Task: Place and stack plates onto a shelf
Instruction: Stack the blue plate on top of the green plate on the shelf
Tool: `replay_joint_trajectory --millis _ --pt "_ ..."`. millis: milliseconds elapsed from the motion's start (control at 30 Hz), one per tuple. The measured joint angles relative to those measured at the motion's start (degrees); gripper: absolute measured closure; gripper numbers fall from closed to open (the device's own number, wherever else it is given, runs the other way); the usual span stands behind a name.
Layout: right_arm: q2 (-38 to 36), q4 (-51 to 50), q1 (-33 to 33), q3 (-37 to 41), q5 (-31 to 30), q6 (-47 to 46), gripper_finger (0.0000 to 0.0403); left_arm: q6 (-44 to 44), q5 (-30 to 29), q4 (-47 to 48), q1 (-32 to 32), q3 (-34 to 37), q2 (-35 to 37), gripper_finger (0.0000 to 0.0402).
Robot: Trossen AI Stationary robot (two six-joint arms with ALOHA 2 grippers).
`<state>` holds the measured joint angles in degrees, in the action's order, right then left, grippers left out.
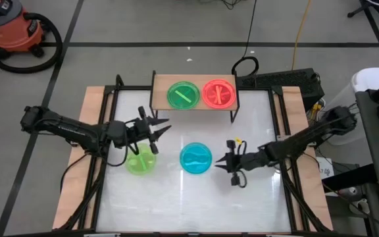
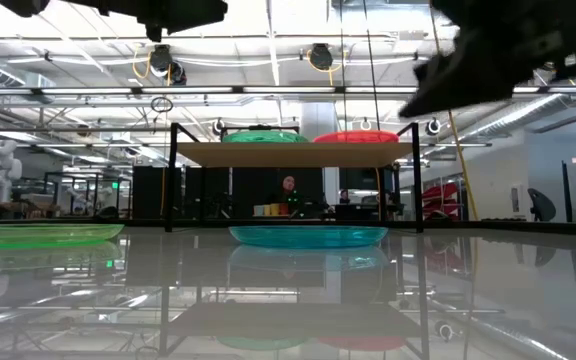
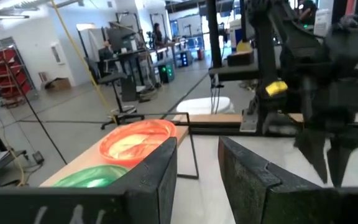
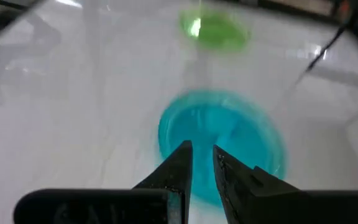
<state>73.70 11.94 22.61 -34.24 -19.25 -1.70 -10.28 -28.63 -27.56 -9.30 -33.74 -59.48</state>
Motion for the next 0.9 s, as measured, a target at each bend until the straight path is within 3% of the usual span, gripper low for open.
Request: replay_joint_trajectory --millis 167,367,700,900 --pt "7.61 1.11 -0.42 0.0 0.02 -5.57 0.0355 0.3 0.01 -0.12 0.0 -0.02 -0.13 0.0277" --pt "15.15 10.31 -0.39 0.0 3.9 -0.11 0.0345 0.3 -0.01 0.54 0.0 -0.02 -0.13 0.0277" --pt "22.53 18.44 -0.76 -0.03 4.31 3.72 0.023 -0.68 0.01 0.41 0.0 -0.02 -0.09 0.0277" --pt "26.1 17.79 -0.72 -0.65 2.71 4.2 0.0207 -2.17 0.01 0.86 0.0 -0.02 0.65 0.0277"
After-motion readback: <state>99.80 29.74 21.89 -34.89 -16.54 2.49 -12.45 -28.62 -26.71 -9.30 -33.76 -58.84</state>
